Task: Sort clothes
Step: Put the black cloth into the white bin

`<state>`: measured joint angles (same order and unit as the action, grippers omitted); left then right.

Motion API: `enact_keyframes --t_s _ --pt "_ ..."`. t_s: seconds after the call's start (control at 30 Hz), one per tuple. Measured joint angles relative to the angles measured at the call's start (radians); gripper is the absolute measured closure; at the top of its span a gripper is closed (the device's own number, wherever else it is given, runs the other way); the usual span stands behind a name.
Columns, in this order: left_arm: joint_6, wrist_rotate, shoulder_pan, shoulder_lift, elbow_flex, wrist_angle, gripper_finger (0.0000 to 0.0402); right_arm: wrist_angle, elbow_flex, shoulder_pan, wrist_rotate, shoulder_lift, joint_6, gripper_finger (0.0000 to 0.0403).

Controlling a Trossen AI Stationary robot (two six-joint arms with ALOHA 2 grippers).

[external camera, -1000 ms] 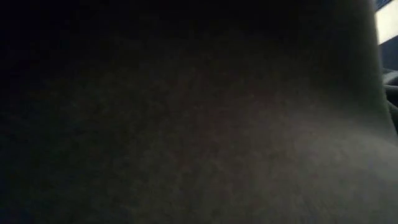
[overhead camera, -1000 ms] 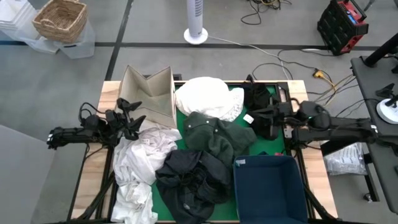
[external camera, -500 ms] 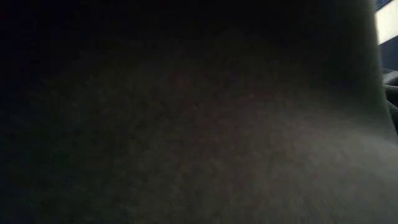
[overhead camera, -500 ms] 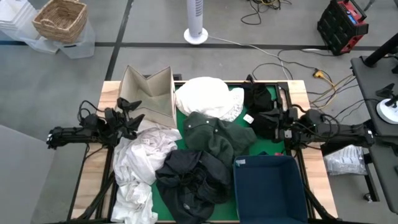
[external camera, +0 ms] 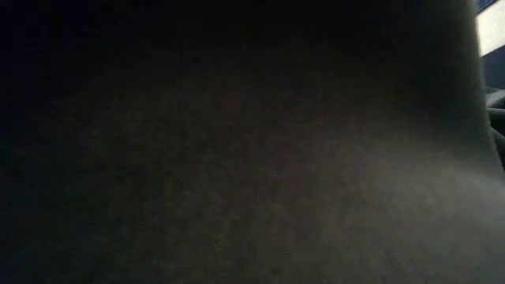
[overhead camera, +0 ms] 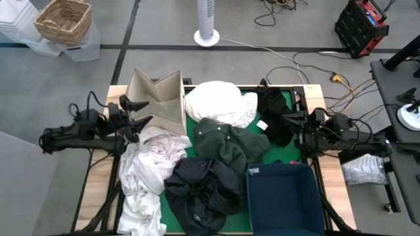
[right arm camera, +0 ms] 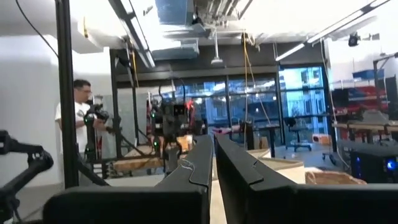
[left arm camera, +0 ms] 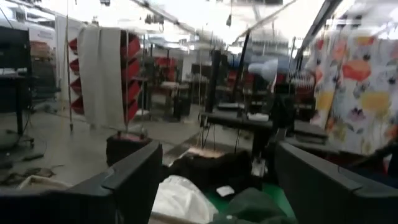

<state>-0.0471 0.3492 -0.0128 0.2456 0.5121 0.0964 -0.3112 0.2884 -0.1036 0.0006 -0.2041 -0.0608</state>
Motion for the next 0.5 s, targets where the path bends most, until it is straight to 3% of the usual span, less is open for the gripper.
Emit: enact_keyframes --t_s 0.33,0.5 --pt "0.0 0.0 0.0 0.183 0.244 0.017 0.0115 0.18 0.22 0.0 0.105 -0.219 -0.122 0.039" --pt "0.0 0.0 0.0 0.28 0.396 0.017 0.0115 0.231 0.327 0.0 0.106 -0.335 -0.128 0.039"
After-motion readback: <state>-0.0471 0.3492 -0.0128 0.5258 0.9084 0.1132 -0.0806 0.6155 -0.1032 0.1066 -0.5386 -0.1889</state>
